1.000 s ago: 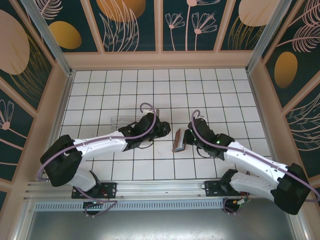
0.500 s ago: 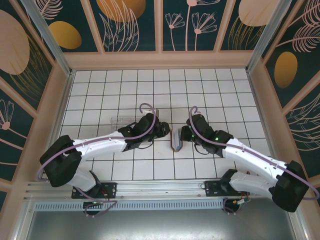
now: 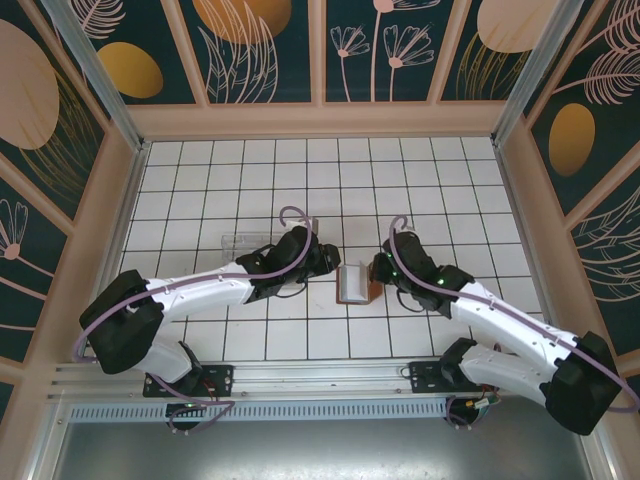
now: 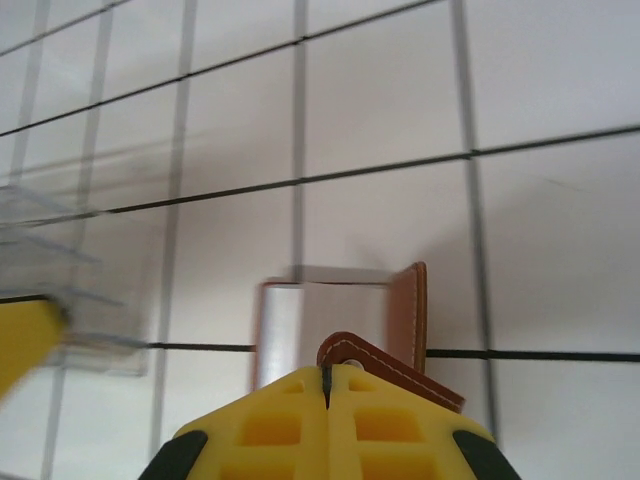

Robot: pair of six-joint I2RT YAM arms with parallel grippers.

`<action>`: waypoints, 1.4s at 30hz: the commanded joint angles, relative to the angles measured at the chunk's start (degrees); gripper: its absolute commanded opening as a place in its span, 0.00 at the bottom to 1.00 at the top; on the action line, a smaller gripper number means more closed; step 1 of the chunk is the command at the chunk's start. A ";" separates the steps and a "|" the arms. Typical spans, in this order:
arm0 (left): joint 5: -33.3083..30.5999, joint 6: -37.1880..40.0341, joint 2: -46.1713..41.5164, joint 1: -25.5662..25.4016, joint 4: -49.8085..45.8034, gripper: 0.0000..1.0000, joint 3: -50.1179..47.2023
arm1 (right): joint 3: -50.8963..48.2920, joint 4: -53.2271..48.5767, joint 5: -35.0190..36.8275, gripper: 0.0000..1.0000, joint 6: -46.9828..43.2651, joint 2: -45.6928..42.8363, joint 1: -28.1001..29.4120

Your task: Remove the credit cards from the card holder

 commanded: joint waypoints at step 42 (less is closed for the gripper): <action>11.51 5.52 16.96 -1.83 4.62 0.21 9.45 | 2.41 -8.97 6.81 0.38 6.06 -4.72 -0.38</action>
